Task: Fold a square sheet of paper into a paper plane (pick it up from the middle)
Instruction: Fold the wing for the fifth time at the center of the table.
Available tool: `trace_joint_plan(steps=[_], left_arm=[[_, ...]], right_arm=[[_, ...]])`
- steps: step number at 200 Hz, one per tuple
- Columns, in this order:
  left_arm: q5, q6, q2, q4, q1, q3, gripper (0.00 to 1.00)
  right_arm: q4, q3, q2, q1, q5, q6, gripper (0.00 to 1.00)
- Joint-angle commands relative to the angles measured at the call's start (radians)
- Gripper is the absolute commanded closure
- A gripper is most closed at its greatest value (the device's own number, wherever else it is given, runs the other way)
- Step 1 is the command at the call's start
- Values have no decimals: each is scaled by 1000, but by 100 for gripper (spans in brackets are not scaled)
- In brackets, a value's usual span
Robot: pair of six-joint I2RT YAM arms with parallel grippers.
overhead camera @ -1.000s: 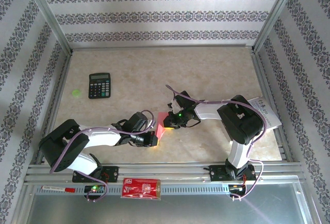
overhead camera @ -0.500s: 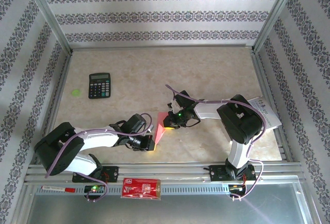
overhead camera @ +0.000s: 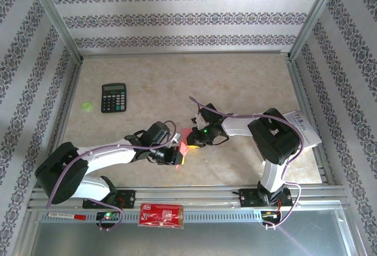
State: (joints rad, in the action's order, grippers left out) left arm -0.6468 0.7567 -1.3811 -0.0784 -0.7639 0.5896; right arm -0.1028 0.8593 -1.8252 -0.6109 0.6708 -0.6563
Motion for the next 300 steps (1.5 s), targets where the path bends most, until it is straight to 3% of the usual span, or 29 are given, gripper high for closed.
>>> trace_joint_plan(steps=[1, 58, 121, 192, 264, 300], left_arm=[[24, 18, -81, 60, 39, 25, 100], [1, -9, -190, 69, 79, 21, 100], [27, -7, -195, 59, 98, -54, 100], [27, 13, -241, 117, 100, -115, 100], [29, 10, -237, 104, 99, -112, 100], [32, 6, -236, 92, 100, -104, 100]], right_arm=[[-50, -29, -66, 16, -163, -5, 87], [-55, -25, -62, 17, -160, -4, 87], [-57, 11, -50, 21, -135, -1, 86], [10, 9, 99, 3, -33, -57, 81], [157, -97, 131, -83, -38, -193, 98], [211, -126, 124, -117, -44, -232, 99]])
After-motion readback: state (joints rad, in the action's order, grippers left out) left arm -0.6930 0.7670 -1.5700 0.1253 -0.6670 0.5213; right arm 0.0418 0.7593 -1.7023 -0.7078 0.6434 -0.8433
